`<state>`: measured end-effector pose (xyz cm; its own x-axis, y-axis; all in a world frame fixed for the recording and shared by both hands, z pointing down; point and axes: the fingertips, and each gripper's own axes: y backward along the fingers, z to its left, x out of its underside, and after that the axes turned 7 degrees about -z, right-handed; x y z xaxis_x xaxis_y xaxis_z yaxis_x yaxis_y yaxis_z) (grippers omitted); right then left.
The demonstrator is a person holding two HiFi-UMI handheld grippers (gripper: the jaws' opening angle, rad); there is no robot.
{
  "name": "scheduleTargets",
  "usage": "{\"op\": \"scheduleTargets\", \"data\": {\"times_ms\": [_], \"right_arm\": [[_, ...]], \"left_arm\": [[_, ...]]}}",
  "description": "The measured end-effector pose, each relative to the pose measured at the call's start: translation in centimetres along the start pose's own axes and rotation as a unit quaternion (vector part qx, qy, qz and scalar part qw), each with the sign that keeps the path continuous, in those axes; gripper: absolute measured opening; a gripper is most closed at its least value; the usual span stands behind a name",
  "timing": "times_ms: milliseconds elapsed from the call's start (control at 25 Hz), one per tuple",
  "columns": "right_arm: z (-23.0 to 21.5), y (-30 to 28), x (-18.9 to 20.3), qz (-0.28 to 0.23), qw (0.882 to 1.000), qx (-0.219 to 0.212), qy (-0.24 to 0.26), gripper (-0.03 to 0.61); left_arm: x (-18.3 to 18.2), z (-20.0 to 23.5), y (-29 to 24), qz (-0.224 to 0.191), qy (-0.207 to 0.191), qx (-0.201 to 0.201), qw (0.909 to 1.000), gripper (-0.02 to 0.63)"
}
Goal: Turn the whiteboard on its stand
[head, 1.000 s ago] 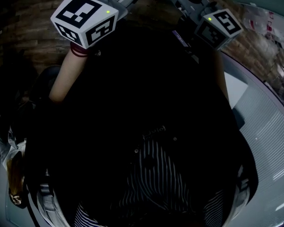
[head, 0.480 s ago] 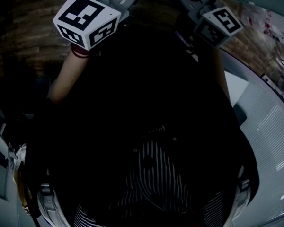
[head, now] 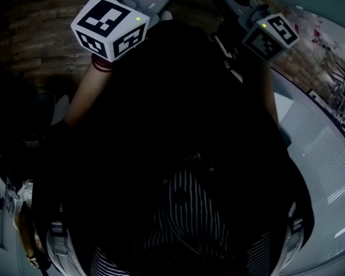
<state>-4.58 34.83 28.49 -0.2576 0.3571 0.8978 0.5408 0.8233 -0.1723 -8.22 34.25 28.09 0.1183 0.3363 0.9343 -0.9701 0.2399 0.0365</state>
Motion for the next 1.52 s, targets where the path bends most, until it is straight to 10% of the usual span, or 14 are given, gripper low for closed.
{"op": "scheduleTargets", "data": {"times_ms": [600,960,1200,1520], "right_arm": [[-3.5,-8.9,-1.7,0.022,0.996,-0.087,-0.002,0.003],[-11.8,-12.2,-6.2,0.029,0.994,-0.103,-0.015,0.003],[-25.3,-12.4,-10.9,0.025,0.991,-0.128,-0.038,0.002],[-24.9,-13.5,-11.4,0.021,0.986,-0.158,-0.039,0.003]], "left_arm": [[-2.4,7.4,-1.1,0.001,-0.033,-0.074,0.9967,0.0],[-6.1,13.5,-8.9,-0.004,-0.047,-0.094,0.9944,0.0],[-5.8,18.3,-21.9,0.018,-0.046,-0.119,0.9916,0.0],[-6.1,18.5,-21.7,0.032,-0.07,-0.124,0.9893,0.0]]}}
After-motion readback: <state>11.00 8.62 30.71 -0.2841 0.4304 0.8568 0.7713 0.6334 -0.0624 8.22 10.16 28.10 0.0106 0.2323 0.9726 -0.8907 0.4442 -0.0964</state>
